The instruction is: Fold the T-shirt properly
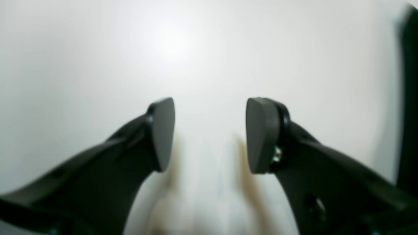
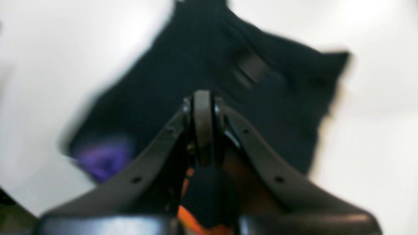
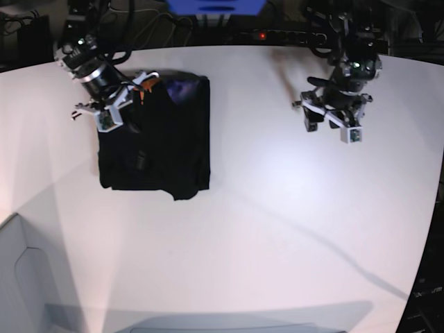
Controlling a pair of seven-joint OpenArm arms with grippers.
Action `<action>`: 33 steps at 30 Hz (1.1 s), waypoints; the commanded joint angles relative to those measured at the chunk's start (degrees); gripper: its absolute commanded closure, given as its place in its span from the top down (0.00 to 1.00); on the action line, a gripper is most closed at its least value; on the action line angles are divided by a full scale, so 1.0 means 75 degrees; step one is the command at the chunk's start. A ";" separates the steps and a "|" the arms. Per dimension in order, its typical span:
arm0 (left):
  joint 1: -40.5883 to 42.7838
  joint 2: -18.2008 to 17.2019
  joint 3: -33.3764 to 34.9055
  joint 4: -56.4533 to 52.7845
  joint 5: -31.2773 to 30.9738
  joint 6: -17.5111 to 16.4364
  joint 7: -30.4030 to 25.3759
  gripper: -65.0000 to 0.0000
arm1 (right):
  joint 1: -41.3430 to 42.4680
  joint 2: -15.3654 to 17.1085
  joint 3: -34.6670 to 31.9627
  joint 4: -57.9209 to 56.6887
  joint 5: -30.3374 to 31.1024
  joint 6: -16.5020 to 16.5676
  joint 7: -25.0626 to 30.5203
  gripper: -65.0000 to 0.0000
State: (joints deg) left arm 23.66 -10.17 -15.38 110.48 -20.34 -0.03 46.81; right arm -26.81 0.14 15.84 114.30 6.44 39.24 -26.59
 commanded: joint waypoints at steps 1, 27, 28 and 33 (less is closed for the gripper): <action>0.0039 -0.0032 -0.0124 0.0162 -0.0060 -0.0037 -0.0105 0.52 | -0.0030 0.0010 0.0204 0.0062 0.0109 0.0101 0.0164 0.00; 0.3474 -0.0021 -0.1273 0.0619 -0.0072 -0.0037 -0.0187 0.52 | -0.0710 0.0034 0.1915 0.0273 0.1269 0.0101 0.0152 0.00; 0.3720 -0.0021 -0.1273 0.0678 -0.0072 -0.0037 -0.0187 0.49 | -0.0909 0.0034 0.2091 0.0273 0.1269 0.0101 0.0140 0.00; 0.4599 -0.0009 -0.1203 0.0631 -0.0072 -0.0037 -0.0187 0.23 | -0.2128 0.0034 0.3204 0.0273 0.1246 0.0101 -0.0047 0.00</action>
State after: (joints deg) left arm 57.28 -9.96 -24.21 114.63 -20.80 -0.30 45.87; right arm -42.09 0.14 39.57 115.42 15.14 39.44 -28.01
